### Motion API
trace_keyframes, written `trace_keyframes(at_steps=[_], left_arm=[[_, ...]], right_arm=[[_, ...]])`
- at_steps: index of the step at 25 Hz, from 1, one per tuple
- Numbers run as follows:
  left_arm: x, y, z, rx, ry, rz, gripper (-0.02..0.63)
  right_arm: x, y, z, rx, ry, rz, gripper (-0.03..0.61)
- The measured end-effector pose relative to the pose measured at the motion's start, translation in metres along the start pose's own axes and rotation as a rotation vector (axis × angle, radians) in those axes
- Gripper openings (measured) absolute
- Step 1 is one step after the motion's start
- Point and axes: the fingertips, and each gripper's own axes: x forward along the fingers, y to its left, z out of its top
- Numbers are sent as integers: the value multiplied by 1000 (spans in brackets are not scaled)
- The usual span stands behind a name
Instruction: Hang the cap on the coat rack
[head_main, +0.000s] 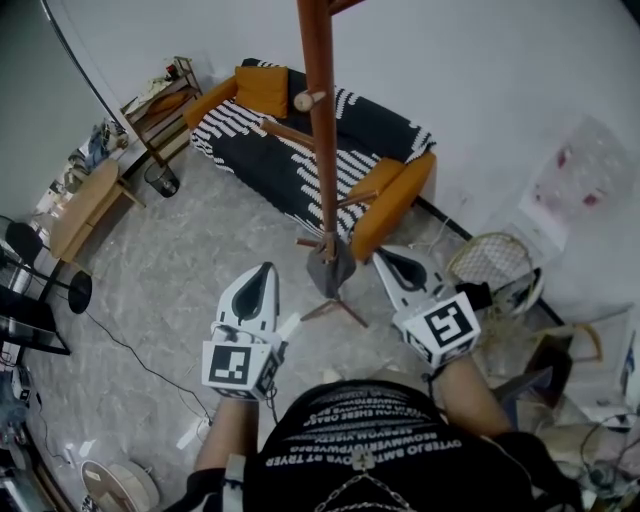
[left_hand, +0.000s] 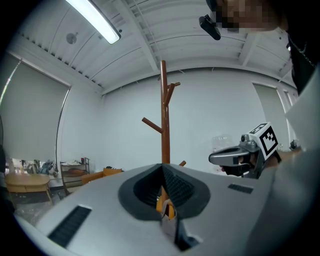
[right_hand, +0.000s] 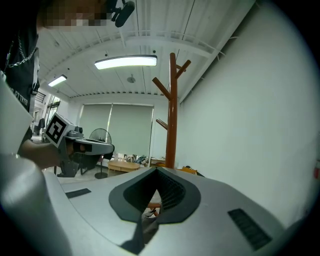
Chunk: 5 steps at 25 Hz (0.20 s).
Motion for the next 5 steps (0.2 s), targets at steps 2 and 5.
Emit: trace_keyframes(at_steps=[2,5], left_arm=[[1,-1,-3,-8,3,-10,3],[5,-8,-5,-27,-11,-34,3]], right_arm=[[0,1,-1,2,7,-1,3],[0,1,-3,-2,11,3,3]])
